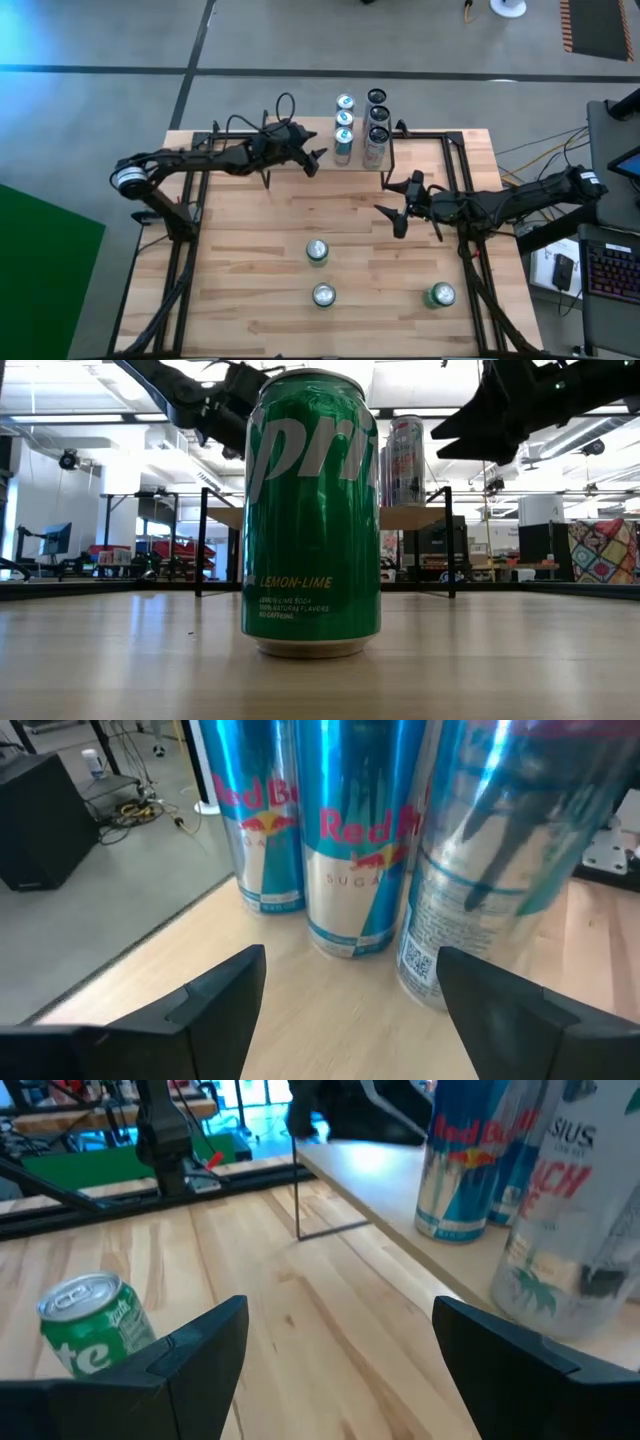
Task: Place canned beverage on shelf
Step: Put the bottom right green soda can on the shelf
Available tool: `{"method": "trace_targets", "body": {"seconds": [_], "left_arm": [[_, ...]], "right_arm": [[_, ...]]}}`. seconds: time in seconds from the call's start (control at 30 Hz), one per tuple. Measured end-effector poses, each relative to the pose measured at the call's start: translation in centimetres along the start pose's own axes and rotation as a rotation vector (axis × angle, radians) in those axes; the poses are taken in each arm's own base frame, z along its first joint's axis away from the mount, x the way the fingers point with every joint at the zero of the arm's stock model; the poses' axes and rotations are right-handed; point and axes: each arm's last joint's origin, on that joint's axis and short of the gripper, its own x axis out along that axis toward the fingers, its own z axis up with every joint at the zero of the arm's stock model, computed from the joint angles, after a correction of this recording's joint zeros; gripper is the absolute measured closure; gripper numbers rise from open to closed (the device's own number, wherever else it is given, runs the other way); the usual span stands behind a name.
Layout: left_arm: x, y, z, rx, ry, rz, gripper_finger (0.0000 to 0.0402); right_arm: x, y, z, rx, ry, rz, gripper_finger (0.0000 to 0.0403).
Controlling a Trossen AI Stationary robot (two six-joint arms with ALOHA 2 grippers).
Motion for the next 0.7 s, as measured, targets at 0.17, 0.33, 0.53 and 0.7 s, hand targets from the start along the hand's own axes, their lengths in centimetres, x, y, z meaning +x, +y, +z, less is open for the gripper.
{"method": "trace_targets", "body": {"seconds": [0.17, 0.33, 0.53, 0.7], "left_arm": [[-1.9, -0.3, -0.7, 0.0, -0.032, -0.016, 0.0122], [-4.5, -1.6, -3.0, -0.017, -0.147, -0.075, 0.0122], [-7.6, -4.2, -4.1, 0.027, -0.259, -0.188, 0.0122], [-9.3, -6.5, -3.9, 0.074, -0.296, -0.279, 0.0122]], "right_arm": [[-0.5, -0.3, -0.1, 0.023, 0.038, -0.005, 0.0097], [-1.1, -0.2, -0.4, 0.045, 0.069, 0.013, 0.0097], [-1.1, 0.6, -1.1, 0.079, 0.109, 0.046, 0.0097], [-0.6, 2.1, -1.6, 0.12, 0.14, 0.082, 0.0097]]}}
